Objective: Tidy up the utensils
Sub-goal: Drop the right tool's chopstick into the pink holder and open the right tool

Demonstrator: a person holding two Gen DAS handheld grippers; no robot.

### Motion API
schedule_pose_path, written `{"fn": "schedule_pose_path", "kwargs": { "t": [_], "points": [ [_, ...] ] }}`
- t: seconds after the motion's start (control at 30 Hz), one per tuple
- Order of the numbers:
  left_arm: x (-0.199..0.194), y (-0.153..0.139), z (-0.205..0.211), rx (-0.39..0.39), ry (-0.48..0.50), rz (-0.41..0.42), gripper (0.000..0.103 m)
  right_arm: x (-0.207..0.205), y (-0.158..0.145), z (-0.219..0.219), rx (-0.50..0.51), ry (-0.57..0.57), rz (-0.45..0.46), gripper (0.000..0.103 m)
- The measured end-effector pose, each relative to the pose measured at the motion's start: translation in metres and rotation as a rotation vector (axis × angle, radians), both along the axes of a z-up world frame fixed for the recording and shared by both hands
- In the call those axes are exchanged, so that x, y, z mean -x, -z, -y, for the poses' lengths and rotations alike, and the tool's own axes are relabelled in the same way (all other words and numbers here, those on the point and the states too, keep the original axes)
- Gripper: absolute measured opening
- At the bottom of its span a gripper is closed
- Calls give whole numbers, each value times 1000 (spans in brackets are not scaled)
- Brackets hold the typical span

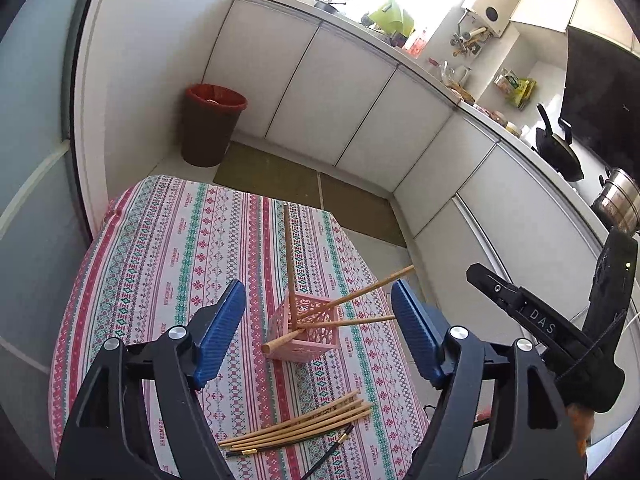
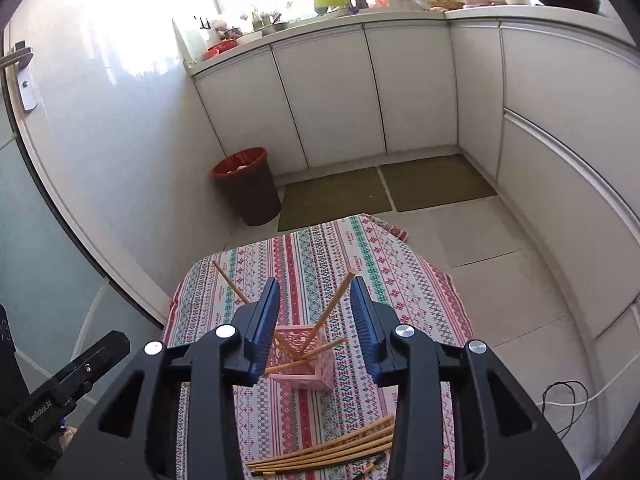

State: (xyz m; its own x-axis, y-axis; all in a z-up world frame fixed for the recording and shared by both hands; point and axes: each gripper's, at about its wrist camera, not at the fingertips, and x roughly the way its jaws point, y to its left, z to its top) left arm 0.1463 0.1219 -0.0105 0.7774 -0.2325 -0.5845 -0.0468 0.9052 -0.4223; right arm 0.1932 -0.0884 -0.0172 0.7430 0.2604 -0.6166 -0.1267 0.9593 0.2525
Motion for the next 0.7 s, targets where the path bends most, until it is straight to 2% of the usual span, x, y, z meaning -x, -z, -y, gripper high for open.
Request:
{"fn": "schedule_pose_path", "kwargs": {
  "t": [0.2, 0.33, 0.5, 0.7],
  "points": [
    [4, 4, 14, -41, 4, -21, 78, 22, 3, 17, 28, 29, 7, 53],
    [5, 14, 26, -77, 21, -55, 82, 37, 10, 27, 59, 61, 16, 72],
    [8, 25, 44, -142, 41, -94, 86, 52, 21, 35, 126, 106, 24, 80],
    [14, 37, 65, -260, 52, -141, 95, 70, 33, 47, 183, 162, 7, 90]
  ]
}}
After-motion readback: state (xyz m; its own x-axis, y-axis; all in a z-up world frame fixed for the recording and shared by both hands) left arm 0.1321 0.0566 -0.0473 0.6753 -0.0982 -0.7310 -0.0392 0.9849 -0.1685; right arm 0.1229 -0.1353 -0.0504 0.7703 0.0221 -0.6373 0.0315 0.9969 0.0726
